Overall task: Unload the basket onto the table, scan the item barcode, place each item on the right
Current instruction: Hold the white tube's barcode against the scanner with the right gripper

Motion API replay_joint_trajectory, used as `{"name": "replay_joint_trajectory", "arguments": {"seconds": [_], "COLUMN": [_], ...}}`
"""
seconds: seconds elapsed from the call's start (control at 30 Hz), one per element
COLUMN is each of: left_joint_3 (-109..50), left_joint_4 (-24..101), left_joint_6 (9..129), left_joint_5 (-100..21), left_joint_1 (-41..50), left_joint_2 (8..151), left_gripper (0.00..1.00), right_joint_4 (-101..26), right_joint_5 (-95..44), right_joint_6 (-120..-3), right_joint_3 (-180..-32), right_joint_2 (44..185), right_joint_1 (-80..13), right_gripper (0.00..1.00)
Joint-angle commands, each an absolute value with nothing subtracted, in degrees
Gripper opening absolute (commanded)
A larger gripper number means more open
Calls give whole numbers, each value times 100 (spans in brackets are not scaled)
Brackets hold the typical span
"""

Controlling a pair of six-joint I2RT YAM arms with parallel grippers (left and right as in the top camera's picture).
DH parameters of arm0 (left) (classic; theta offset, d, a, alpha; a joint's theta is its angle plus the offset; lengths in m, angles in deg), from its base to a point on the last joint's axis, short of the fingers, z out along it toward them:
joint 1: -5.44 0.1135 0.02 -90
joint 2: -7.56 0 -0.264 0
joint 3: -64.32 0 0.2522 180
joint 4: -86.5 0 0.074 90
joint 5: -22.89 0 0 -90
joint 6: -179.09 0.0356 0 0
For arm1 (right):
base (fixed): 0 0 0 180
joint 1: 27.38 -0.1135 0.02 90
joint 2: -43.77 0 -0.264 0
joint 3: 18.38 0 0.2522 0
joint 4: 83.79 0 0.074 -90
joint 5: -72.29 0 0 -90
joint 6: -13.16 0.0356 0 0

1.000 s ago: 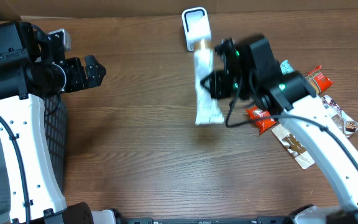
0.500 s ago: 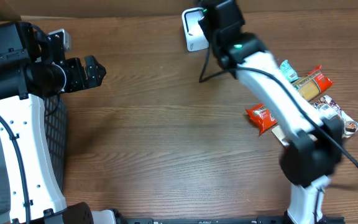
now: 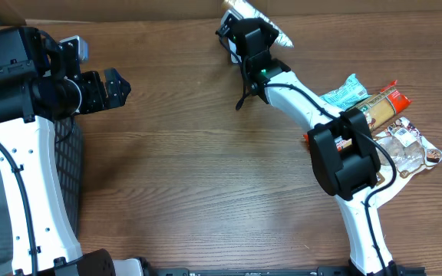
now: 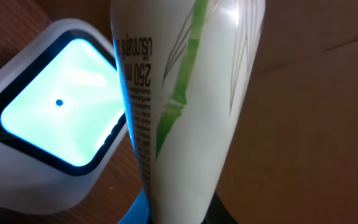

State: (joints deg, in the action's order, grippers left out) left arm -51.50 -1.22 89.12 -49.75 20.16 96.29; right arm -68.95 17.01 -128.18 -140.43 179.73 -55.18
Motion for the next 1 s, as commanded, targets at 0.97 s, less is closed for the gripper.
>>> {"name": "replay_joint_trajectory", "arguments": {"seconds": [0.97], "left_joint_3": [-5268], "left_joint_4": [-117], "left_joint_6": [8932], "left_joint_5": [-4972], "left_joint_1": [2005], "left_joint_2": [9596], "left_gripper": [100], "right_joint_4": [-6731], "right_joint_5": [1970], "right_joint_6": [-12547], "right_joint_3": [-14161], "right_joint_2": [17825], "right_joint_1": [-5411], "right_gripper": [4]}}
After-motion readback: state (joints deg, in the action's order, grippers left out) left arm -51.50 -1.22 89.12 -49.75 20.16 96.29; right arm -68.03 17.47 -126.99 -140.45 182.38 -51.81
